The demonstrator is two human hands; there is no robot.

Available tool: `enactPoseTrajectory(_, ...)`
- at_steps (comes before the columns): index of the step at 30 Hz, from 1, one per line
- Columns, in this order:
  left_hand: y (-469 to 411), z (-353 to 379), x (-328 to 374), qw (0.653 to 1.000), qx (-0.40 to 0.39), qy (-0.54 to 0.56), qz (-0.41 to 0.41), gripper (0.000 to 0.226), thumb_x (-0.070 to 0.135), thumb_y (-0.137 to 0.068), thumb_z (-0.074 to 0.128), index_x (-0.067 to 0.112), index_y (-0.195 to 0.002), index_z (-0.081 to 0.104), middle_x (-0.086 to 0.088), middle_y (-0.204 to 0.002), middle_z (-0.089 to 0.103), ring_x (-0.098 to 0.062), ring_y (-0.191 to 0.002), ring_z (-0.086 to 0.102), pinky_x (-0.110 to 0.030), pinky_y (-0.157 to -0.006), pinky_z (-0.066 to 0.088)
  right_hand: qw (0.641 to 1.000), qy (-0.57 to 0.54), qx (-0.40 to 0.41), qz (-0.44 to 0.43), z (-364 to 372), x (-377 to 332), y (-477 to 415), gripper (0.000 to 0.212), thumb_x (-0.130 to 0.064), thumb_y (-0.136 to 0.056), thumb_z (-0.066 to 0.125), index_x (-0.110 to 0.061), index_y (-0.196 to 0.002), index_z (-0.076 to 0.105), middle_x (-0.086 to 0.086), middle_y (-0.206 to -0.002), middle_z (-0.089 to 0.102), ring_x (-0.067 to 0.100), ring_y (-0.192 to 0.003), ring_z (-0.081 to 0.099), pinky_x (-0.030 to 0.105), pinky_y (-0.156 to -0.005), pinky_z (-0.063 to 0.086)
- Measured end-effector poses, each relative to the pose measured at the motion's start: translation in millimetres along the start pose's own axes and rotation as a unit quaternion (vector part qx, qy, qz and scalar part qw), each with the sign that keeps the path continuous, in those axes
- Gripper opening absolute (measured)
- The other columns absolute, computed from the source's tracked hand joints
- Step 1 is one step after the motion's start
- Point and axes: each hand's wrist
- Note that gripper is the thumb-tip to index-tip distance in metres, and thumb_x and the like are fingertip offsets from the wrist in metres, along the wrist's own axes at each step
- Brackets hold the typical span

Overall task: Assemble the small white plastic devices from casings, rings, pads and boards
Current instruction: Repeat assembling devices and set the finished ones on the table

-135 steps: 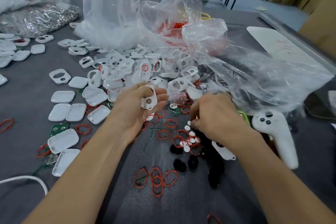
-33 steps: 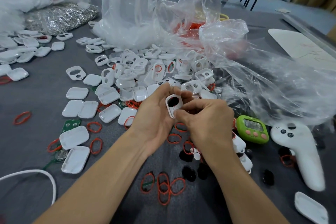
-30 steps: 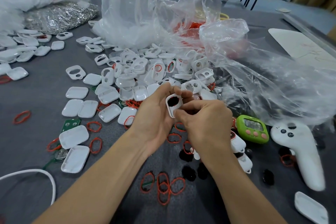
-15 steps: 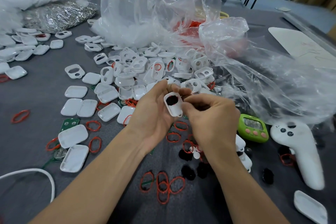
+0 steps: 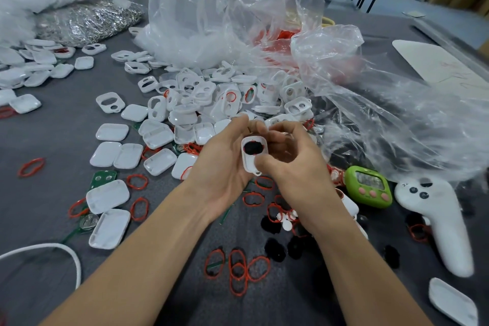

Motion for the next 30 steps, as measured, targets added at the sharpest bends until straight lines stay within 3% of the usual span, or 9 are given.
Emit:
enactPoseTrajectory(7, 2, 2, -2, 1.000, -0.011, -0.020, -0.013, 0.038, 0.035, -0.107, 0.033, 0.007, -0.093, 0.055, -0.024, -0.112, 0.057, -0.033, -0.105, 0.057, -0.037, -0.085, 0.050, 0.998, -0.054, -0.037, -0.002, -1, -2, -1, 0.034, -0.007, -0.069, 0.070, -0.023, -0.099, 0.067, -0.009, -0.080, 0.075, 0.007, -0.075, 0.070, 0.022, -0.067, 0.058)
enactPoseTrajectory(9, 3, 2, -2, 0.999, -0.025, -0.020, -0.019, 0.034, 0.034, -0.103, 0.038, 0.007, -0.092, 0.054, -0.019, -0.105, 0.061, -0.029, -0.095, 0.062, -0.034, -0.081, 0.051, 0.997, -0.057, -0.045, 0.005, -4, -2, -1, 0.034, -0.006, -0.067, 0.071, -0.022, -0.096, 0.067, -0.008, -0.075, 0.073, 0.008, -0.070, 0.068, 0.021, -0.063, 0.056)
enactPoseTrajectory(11, 4, 3, -2, 0.998, -0.037, -0.036, -0.021, 0.027, 0.032, -0.095, 0.047, 0.006, -0.094, 0.055, -0.016, -0.100, 0.062, -0.024, -0.086, 0.063, -0.033, -0.078, 0.050, 0.999, -0.029, -0.037, 0.012, -5, -2, -1, 0.033, -0.008, -0.065, 0.072, -0.025, -0.093, 0.066, -0.005, -0.070, 0.068, 0.011, -0.063, 0.062, 0.025, -0.060, 0.054)
enactPoseTrajectory(14, 4, 4, -5, 0.997, -0.033, -0.069, -0.018, 0.019, 0.019, -0.098, 0.048, 0.006, -0.090, 0.059, -0.017, -0.100, 0.060, -0.021, -0.081, 0.062, -0.031, -0.071, 0.048, 1.000, 0.024, -0.014, 0.009, -8, -2, 1, 0.031, -0.013, -0.062, 0.074, -0.027, -0.088, 0.064, 0.006, -0.071, 0.066, 0.014, -0.060, 0.060, 0.038, -0.062, 0.055)
enactPoseTrajectory(18, 4, 6, -7, 0.996, -0.028, -0.083, -0.021, 0.022, 0.015, -0.100, 0.048, 0.007, -0.085, 0.061, -0.015, -0.097, 0.062, -0.018, -0.078, 0.062, -0.025, -0.062, 0.053, 0.998, 0.065, -0.001, -0.001, -8, -2, 3, 0.031, -0.018, -0.060, 0.074, -0.029, -0.087, 0.063, 0.002, -0.073, 0.069, 0.016, -0.064, 0.064, 0.045, -0.066, 0.058)
enactPoseTrajectory(21, 0, 3, -6, 0.998, -0.011, -0.063, -0.023, 0.023, 0.016, -0.103, 0.046, 0.007, -0.085, 0.059, -0.017, -0.099, 0.064, -0.022, -0.081, 0.064, -0.029, -0.066, 0.055, 0.998, 0.038, -0.032, 0.023, -10, -3, 2, 0.031, -0.019, -0.065, 0.075, -0.029, -0.094, 0.067, 0.010, -0.082, 0.070, 0.026, -0.069, 0.063, 0.045, -0.071, 0.059)
enactPoseTrajectory(24, -4, -2, -5, 0.999, 0.022, -0.035, -0.035, 0.031, 0.023, -0.107, 0.042, 0.007, -0.086, 0.058, -0.024, -0.110, 0.062, -0.033, -0.099, 0.061, -0.040, -0.080, 0.053, 0.986, -0.115, -0.069, 0.098, -13, -3, 0, 0.030, -0.018, -0.078, 0.080, -0.025, -0.106, 0.072, 0.001, -0.092, 0.076, 0.019, -0.076, 0.070, 0.035, -0.073, 0.063)
enactPoseTrajectory(27, -5, -7, -1, 0.998, 0.033, 0.000, -0.053, 0.037, 0.034, -0.108, 0.038, 0.010, -0.087, 0.057, -0.015, -0.099, 0.063, -0.027, -0.084, 0.061, -0.033, -0.066, 0.053, 0.983, -0.163, 0.031, 0.079, -15, -4, -5, 0.013, -0.010, -0.093, 0.072, -0.016, -0.104, 0.072, 0.008, -0.093, 0.079, 0.021, -0.078, 0.077, 0.029, -0.067, 0.061)
enactPoseTrajectory(30, -6, -11, 3, 0.998, 0.039, 0.005, -0.056, 0.033, 0.030, -0.106, 0.040, 0.009, -0.089, 0.058, -0.014, -0.088, 0.070, -0.023, -0.073, 0.068, -0.030, -0.062, 0.057, 0.985, -0.114, 0.124, 0.027, -22, -4, -9, 0.006, -0.019, -0.083, 0.074, -0.022, -0.088, 0.077, 0.005, -0.081, 0.078, 0.022, -0.075, 0.076, 0.032, -0.067, 0.059)
Point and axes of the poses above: each hand's wrist, its own y-axis away from the middle knuckle, its own z-axis out of the palm, x = y × z
